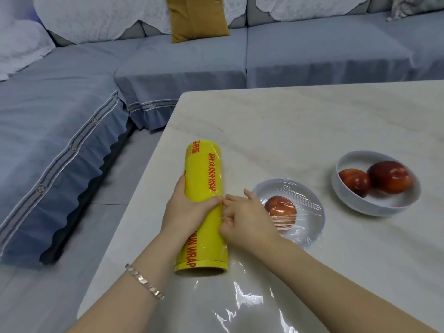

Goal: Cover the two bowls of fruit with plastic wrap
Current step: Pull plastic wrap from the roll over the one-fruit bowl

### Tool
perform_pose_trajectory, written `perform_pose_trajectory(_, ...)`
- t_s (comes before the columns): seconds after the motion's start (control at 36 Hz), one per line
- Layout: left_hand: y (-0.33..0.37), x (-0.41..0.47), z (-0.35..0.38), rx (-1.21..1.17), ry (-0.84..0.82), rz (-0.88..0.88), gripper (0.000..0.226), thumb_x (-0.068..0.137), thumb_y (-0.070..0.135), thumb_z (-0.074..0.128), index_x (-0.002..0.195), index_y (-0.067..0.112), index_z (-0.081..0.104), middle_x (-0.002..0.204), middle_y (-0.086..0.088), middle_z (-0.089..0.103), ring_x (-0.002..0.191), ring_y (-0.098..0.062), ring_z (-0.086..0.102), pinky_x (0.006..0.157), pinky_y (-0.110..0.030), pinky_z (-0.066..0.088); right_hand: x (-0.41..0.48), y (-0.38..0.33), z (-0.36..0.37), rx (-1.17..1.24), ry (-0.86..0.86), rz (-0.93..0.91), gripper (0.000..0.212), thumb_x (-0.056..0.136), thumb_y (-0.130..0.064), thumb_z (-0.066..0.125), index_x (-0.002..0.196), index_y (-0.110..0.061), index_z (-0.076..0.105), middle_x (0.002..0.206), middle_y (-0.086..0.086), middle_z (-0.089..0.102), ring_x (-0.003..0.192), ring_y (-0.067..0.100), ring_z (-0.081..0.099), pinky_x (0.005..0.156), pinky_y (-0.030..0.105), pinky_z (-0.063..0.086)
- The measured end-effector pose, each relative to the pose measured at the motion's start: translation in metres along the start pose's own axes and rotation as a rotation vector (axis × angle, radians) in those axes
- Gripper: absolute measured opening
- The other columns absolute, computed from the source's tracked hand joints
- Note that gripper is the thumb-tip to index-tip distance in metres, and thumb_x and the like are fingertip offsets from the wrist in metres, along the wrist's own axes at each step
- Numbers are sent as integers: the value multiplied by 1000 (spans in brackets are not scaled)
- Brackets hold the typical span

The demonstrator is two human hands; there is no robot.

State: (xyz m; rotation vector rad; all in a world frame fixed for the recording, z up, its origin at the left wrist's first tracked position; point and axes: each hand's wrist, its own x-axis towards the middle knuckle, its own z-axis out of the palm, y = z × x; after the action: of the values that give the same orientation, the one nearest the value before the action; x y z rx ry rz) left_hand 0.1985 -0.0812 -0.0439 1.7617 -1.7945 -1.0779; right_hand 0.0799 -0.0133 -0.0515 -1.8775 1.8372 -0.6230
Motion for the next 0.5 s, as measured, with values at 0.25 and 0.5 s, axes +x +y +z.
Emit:
perform_pose_trajectory(0.25, -8, 3, -3, -136, -34, -49, 88, 70, 43, 77, 142, 33, 26, 127, 4, 52, 99, -18, 53, 78, -31, 43, -7, 3, 1, -115, 277, -42, 29, 55, -21, 35, 38, -17, 58, 67, 1, 72, 79, 29, 70, 77, 41, 55)
perform_pose_trajectory(0.5, -6, 2, -4, -159, -55, -80, 90, 72, 42, 76, 144, 35, 21, 128, 2, 51, 99, -20, 53, 83, -35, 46, -40, 10, -10, -190, 309, -218, 19, 54, -23, 36, 40, -22, 48, 66, -9, 65, 72, 20, 65, 95, 42, 39)
